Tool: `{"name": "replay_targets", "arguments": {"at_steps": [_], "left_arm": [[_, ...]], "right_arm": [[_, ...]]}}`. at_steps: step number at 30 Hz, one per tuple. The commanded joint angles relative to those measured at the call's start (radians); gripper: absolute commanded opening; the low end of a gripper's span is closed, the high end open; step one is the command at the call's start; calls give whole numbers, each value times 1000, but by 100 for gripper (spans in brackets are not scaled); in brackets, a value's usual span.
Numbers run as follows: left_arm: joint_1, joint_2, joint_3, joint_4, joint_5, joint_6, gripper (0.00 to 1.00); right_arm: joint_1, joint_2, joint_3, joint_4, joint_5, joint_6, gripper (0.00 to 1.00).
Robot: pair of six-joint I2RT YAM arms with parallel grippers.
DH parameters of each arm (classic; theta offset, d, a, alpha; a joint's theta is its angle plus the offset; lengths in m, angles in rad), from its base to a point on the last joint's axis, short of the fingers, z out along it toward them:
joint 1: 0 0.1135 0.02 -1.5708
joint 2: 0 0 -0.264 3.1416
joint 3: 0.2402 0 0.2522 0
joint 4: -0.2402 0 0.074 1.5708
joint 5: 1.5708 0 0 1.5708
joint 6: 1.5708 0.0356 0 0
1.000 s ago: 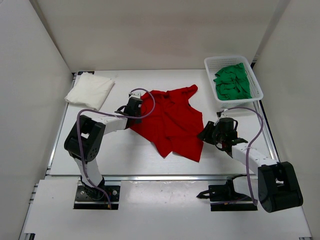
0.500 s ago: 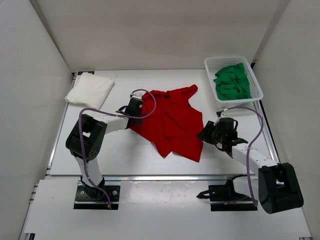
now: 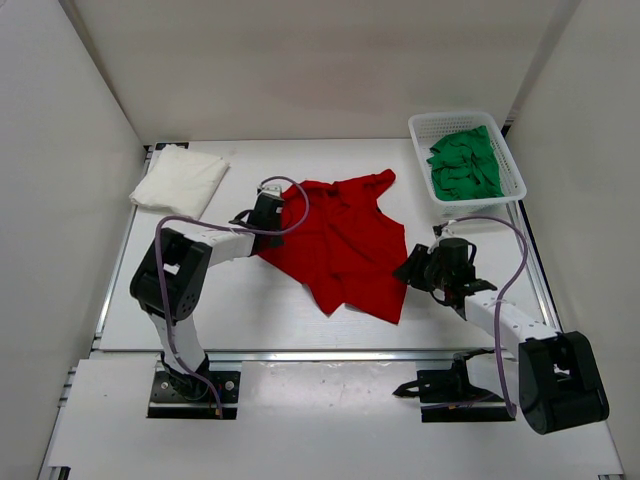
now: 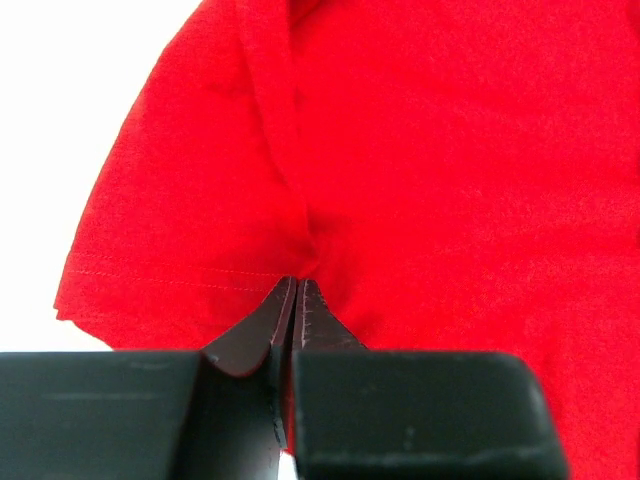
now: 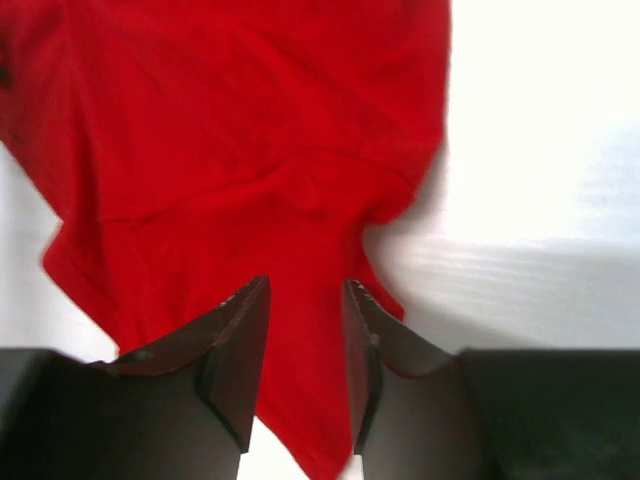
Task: Fold and stack the t-shirts
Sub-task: Flatten out the tshirt
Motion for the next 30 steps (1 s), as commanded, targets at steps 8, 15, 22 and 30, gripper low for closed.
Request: {"name": "replay_targets", "arguments": {"at_steps": [8,15,22,30], "left_arm": [[145,-239,-59,32,159,-105,0],[318,-353,-136,37,260,-213,0],[493,-407,-262,35,377,-339,0],[561,-538,-357,36,431,-387,0]], "right_arm": [[18,-5,-35,-47,116,-21,37],[4,141,40,2,71,-23,9],[-135,233,214,24,11,9,0],[-12,54,163,-134,215,-24,52]]}}
